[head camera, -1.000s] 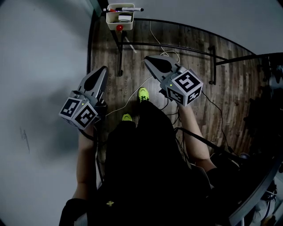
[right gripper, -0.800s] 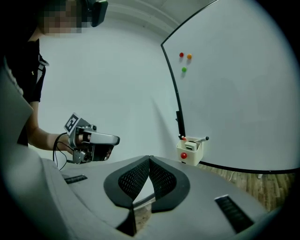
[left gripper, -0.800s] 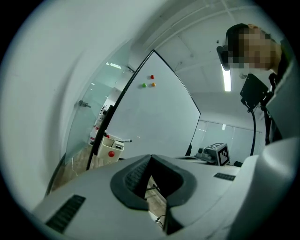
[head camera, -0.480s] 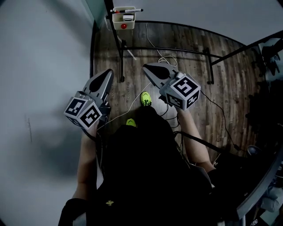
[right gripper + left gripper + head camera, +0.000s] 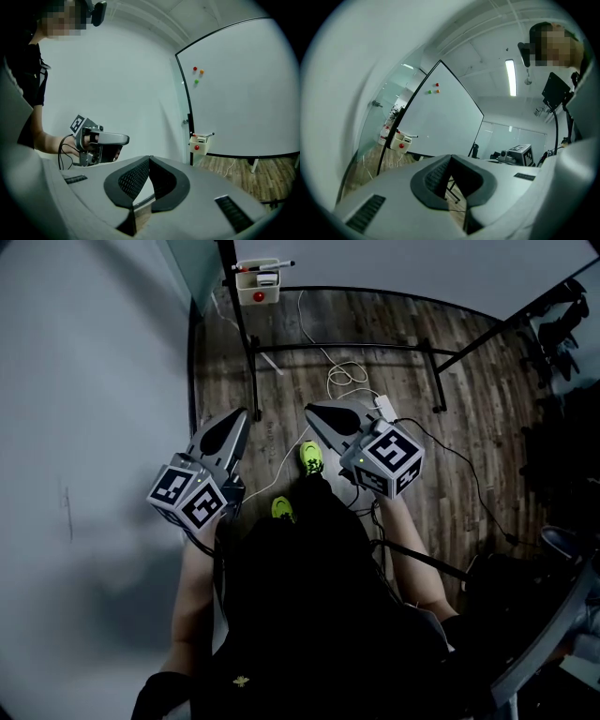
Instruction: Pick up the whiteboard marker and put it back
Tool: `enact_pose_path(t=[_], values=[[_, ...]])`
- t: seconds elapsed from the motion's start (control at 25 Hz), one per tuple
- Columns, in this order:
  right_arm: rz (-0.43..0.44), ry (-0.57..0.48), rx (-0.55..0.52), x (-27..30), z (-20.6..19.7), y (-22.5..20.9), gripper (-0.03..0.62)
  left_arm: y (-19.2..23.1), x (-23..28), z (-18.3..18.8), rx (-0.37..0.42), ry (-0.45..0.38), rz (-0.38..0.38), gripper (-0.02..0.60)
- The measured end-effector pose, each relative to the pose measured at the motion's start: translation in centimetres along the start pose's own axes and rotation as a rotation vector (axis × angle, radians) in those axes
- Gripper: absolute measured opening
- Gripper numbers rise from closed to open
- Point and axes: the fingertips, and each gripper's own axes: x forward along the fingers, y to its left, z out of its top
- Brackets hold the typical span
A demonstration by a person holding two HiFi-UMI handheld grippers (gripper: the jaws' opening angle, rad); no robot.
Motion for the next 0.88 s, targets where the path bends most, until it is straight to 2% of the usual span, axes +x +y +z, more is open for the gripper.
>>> enact_pose_path(t=[0.16,0.4,0.56,0.68,0.88], values=[[-0.009,0.003,0.007,-1.0,-0.7,1.8,0.005,-0.7,-1.0,-1.3,-0.023,0.004,-0.021,0.032],[0.043,0.015,0.013,-0.9,-1.3,4.0,0.005,-2.1,-1.9,-2.3,-0.041,0.016,-0.022,0.032],[0.056,0.015,-0.022,-1.1,-0.6,4.4,0.003,-2.8,-1.8,-2.4,-0.051,0.015,-0.007,0.032],[0.042,0.007,-0.069,-1.5,0.2,4.2,0.002,-3.7,-1.2,-2.3,-0.039,0.019,-0.022,0.032],[0.052,-0.016,-0.08,-1.5,1.1,4.4,0.002,-4.5,-1.0,-2.0,-0.021,0.012,-0.033,0.032]])
